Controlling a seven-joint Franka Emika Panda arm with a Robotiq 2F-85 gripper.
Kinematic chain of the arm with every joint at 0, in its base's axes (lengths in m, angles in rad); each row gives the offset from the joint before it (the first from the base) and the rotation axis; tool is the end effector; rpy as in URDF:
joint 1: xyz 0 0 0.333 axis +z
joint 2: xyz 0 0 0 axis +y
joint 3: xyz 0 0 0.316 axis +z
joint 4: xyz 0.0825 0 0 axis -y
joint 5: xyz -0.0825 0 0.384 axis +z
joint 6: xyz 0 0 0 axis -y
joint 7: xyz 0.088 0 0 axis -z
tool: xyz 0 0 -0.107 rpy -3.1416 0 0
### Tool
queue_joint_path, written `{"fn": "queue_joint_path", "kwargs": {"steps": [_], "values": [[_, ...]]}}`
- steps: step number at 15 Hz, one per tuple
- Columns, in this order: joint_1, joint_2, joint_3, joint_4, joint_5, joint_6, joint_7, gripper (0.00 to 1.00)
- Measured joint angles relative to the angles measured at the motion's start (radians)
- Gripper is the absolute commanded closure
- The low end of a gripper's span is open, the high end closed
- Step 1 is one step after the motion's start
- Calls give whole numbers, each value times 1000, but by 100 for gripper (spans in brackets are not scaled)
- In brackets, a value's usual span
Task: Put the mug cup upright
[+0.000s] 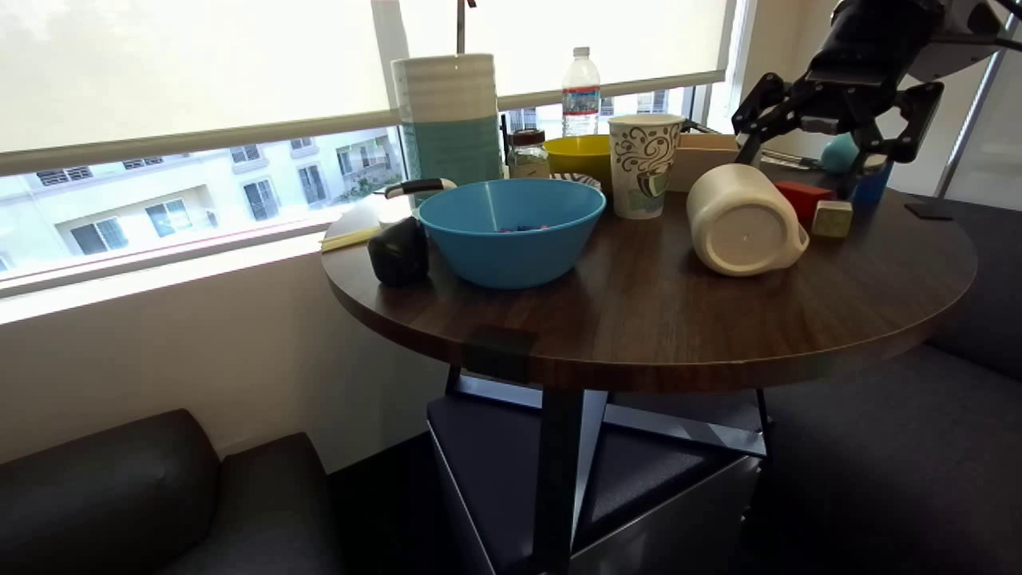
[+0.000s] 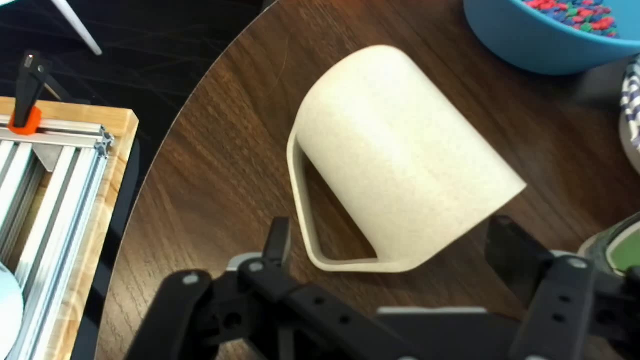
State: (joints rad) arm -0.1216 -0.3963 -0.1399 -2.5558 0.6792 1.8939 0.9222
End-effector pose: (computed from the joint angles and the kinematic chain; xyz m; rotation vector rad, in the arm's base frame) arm 0.3839 -0.0543 0.4000 -1.8709 1.7099 0.6216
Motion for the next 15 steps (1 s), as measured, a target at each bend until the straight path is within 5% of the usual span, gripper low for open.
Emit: {"fn": "queue_joint_path", "kwargs": {"steps": [10, 11, 12, 15], "values": [[-36, 88, -15, 21, 100, -103, -5, 0], [-36, 100, -16, 23, 107, -108, -7, 4], [-37, 112, -17, 25, 114, -114, -8, 22], [-37, 146, -17, 34, 138, -130, -16, 37]]}}
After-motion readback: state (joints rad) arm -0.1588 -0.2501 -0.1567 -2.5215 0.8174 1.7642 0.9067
